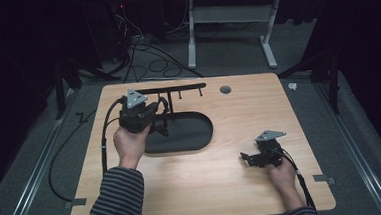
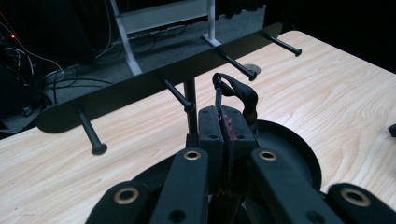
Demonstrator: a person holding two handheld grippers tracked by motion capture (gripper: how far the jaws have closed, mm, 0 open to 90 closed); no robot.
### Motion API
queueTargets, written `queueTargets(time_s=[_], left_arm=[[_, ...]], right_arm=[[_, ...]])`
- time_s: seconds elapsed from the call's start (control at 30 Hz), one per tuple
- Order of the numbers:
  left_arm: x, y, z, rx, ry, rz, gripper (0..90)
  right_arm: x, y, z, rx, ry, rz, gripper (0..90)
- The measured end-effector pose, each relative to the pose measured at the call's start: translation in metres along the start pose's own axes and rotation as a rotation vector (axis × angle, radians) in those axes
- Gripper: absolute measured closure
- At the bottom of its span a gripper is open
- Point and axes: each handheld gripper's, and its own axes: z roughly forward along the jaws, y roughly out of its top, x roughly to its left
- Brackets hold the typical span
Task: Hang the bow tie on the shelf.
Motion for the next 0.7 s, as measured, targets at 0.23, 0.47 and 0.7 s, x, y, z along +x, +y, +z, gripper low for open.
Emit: queueTargets(time_s=[0.23, 0.47, 0.7], left_arm=[[0.004, 0.005, 0.009, 0.003, 0.009, -0.007, 88.1], [0.007, 0.011, 0.015, 0.002, 0.025, -0.015, 88.1], [0.014, 0.011, 0.022, 0.007, 0.046, -0.026, 88.1]], right_arm=[[0.000, 0.000, 0.000, 0.000, 0.000, 0.000, 14.3], [0.000, 0.000, 0.000, 0.000, 0.000, 0.000, 14.4], [0.000, 0.000, 0.000, 0.000, 0.000, 0.000, 14.3]])
